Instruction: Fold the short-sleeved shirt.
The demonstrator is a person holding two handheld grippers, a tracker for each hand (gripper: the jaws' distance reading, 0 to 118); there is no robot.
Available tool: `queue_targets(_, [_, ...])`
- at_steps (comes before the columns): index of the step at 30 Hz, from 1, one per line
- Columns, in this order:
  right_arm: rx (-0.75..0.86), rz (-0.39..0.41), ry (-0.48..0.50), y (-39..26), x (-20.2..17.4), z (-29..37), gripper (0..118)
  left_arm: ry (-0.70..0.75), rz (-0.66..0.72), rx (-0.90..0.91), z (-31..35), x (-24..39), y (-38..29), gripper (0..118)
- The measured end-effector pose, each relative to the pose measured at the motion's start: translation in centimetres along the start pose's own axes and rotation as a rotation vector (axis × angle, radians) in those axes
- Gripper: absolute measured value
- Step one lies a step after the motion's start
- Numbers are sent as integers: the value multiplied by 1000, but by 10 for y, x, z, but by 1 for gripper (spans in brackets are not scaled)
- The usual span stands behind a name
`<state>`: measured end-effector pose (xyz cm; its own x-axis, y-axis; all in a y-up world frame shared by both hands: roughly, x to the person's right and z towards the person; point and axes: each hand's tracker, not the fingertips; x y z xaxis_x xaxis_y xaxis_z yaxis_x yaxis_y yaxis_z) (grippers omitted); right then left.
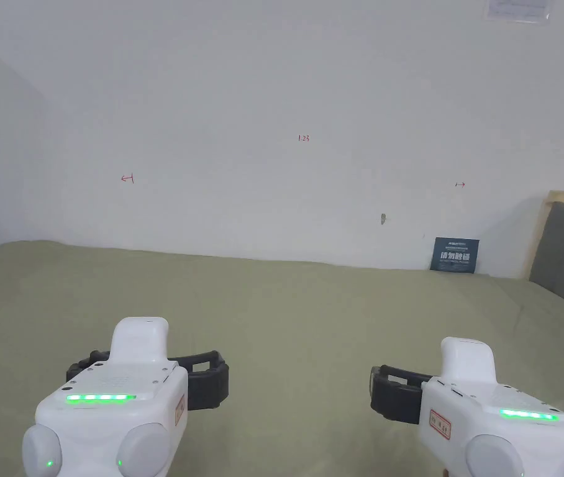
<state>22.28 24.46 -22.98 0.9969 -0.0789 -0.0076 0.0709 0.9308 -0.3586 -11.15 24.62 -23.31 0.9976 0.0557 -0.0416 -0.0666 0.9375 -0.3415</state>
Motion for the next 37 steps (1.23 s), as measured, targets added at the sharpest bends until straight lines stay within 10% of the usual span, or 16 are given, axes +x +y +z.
queue_targets(37, [182,23,76,-4,-1,34,118,-16,-29,7,9,4,4,118])
